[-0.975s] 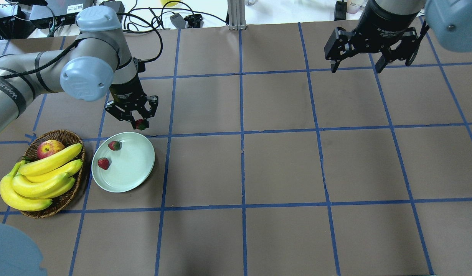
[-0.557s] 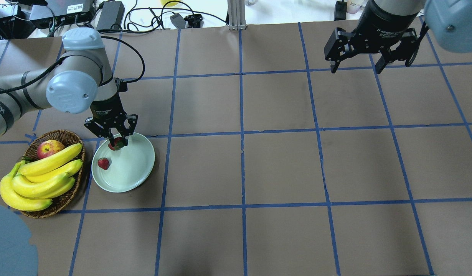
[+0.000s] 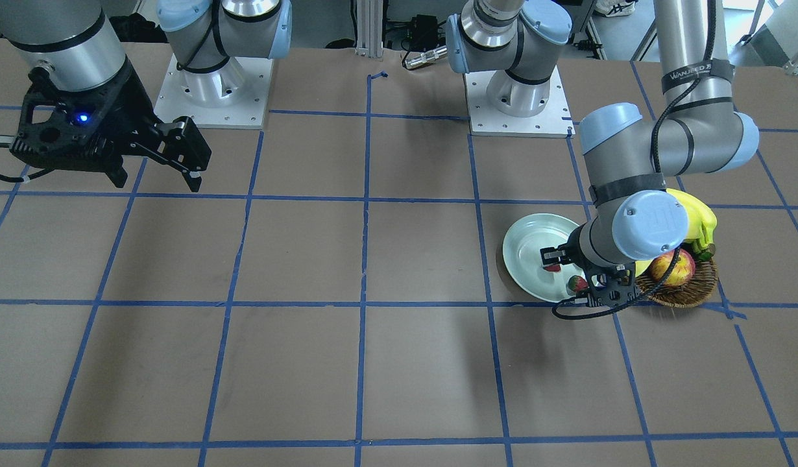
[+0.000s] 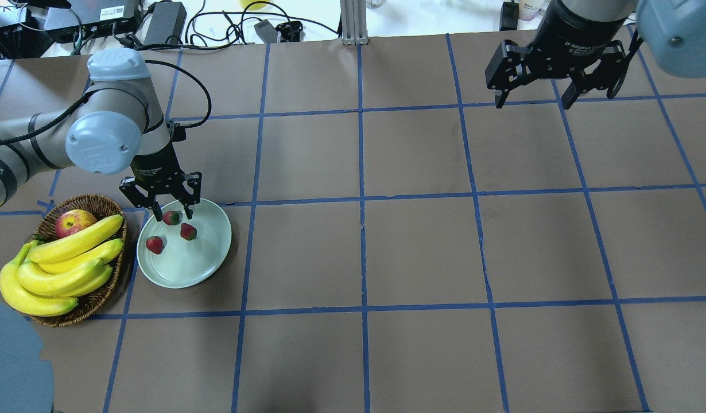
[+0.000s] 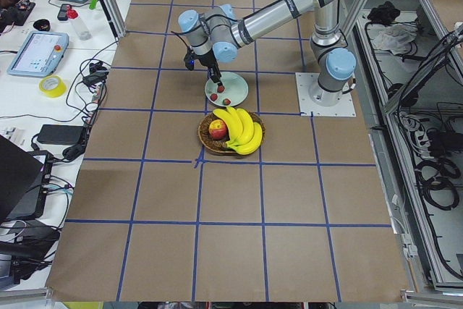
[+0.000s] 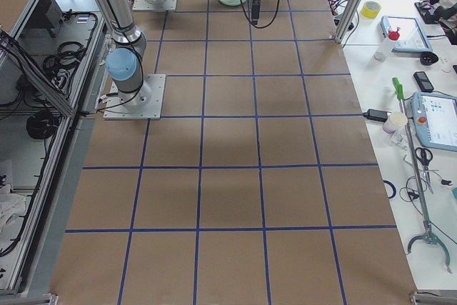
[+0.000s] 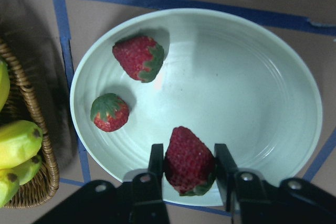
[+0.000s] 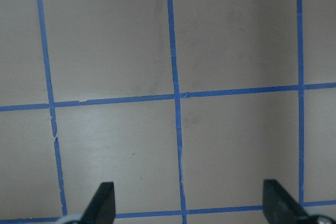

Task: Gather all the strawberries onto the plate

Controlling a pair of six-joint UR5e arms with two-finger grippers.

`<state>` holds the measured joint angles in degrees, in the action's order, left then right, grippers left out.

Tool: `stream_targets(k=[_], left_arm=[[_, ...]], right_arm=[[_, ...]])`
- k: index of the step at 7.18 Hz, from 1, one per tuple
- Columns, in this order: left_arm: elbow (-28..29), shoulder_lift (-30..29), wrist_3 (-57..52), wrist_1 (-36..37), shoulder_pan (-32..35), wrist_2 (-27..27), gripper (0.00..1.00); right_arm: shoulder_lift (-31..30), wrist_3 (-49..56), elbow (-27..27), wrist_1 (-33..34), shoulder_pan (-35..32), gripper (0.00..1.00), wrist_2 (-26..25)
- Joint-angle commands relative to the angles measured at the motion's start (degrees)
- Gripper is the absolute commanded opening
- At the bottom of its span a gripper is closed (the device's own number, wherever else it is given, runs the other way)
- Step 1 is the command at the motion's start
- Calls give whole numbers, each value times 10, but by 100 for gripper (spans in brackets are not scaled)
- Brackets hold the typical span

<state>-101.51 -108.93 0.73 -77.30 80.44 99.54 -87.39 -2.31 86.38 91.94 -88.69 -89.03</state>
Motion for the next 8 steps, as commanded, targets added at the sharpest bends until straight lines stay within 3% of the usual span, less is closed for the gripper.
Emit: stream_targets(k=[1, 4, 6, 8], left_arm=[[5, 15, 7, -1, 0, 0, 100], [98, 52, -2, -11, 10, -5, 100], [154, 106, 2, -34, 25, -7, 100], [162, 132, 6, -58, 86, -65, 100]], right_arm=[[-1, -1, -5, 0, -1, 100, 0], [0, 0, 1, 1, -1, 100, 0], [0, -1, 2, 1, -1, 100, 0], [2, 0, 4, 1, -1, 100, 0]])
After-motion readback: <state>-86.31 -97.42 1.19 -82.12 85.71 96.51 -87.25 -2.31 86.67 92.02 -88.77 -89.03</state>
